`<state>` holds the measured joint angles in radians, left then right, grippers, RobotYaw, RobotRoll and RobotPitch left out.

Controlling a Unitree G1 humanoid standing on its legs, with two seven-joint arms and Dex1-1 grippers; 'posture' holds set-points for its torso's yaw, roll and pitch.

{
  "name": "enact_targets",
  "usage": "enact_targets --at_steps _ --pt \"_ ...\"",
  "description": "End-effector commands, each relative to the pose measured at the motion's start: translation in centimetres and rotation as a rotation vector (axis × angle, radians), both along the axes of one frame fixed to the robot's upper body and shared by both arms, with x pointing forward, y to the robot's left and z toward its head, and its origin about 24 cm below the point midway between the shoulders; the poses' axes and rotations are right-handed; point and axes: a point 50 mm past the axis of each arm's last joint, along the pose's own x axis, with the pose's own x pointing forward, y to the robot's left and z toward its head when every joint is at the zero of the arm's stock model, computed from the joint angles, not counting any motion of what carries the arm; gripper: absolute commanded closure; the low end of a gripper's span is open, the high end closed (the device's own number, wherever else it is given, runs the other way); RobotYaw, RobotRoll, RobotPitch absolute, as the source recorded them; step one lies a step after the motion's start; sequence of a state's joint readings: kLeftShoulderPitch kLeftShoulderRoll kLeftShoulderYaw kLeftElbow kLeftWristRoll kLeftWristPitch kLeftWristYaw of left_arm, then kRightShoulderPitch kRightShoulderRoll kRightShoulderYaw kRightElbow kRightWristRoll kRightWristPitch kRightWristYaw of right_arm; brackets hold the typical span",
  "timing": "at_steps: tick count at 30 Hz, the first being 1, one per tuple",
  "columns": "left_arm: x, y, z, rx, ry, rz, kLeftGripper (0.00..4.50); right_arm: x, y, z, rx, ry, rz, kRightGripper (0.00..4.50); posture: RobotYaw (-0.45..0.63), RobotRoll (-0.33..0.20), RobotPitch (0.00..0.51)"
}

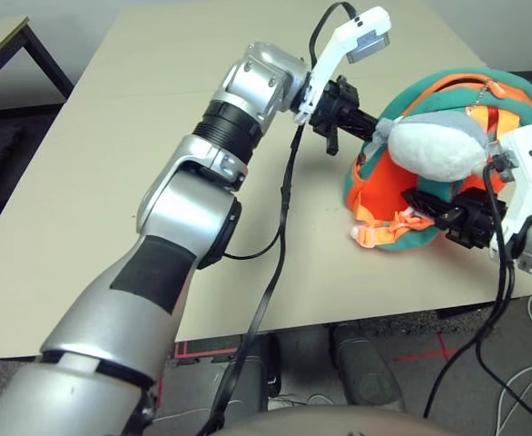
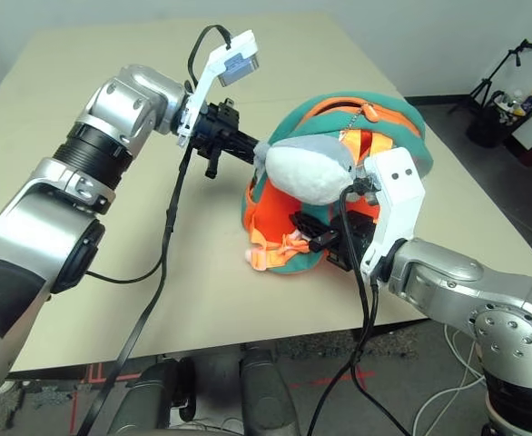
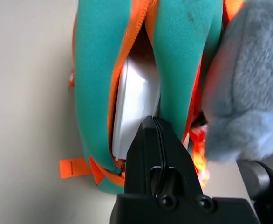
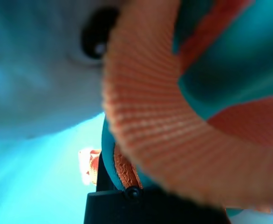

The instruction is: Put the pencil case into the backpack and zip it.

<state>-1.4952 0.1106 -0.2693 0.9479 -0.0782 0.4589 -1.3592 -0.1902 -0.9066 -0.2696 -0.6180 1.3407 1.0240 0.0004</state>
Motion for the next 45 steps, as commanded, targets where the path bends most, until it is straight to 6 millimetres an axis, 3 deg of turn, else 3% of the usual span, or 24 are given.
enact_targets --at_steps 1,7,19,29,45 --pt "-0.9 -2.6 -0.6 -0.001 0.005 -0.05 4.5 -0.7 0.9 -0.4 0.008 0.037 0.06 4.33 -0.26 0.0 0.167" --pt "-1.5 -4.1 -1.0 -0.018 0.02 -0.089 4.5 -0.7 1.1 -0.5 0.013 0.041 0.064 4.33 -0.25 0.0 0.169" --pt "-2.5 -5.6 -4.0 0.048 0.112 -0.128 4.5 -0.7 1.1 -0.9 0.017 0.05 0.057 4.33 -0.25 0.0 0.159" --pt "-2.3 -5.7 -5.2 0.048 0.109 -0.098 4.5 -2.1 -1.3 -0.3 -0.005 0.031 -0.076 4.33 -0.26 0.0 0.157" --pt "-2.2 -7.3 -6.1 0.019 0.043 -0.037 4.5 -2.9 -2.5 -0.2 -0.006 0.002 -0.18 4.33 -0.29 0.0 0.15"
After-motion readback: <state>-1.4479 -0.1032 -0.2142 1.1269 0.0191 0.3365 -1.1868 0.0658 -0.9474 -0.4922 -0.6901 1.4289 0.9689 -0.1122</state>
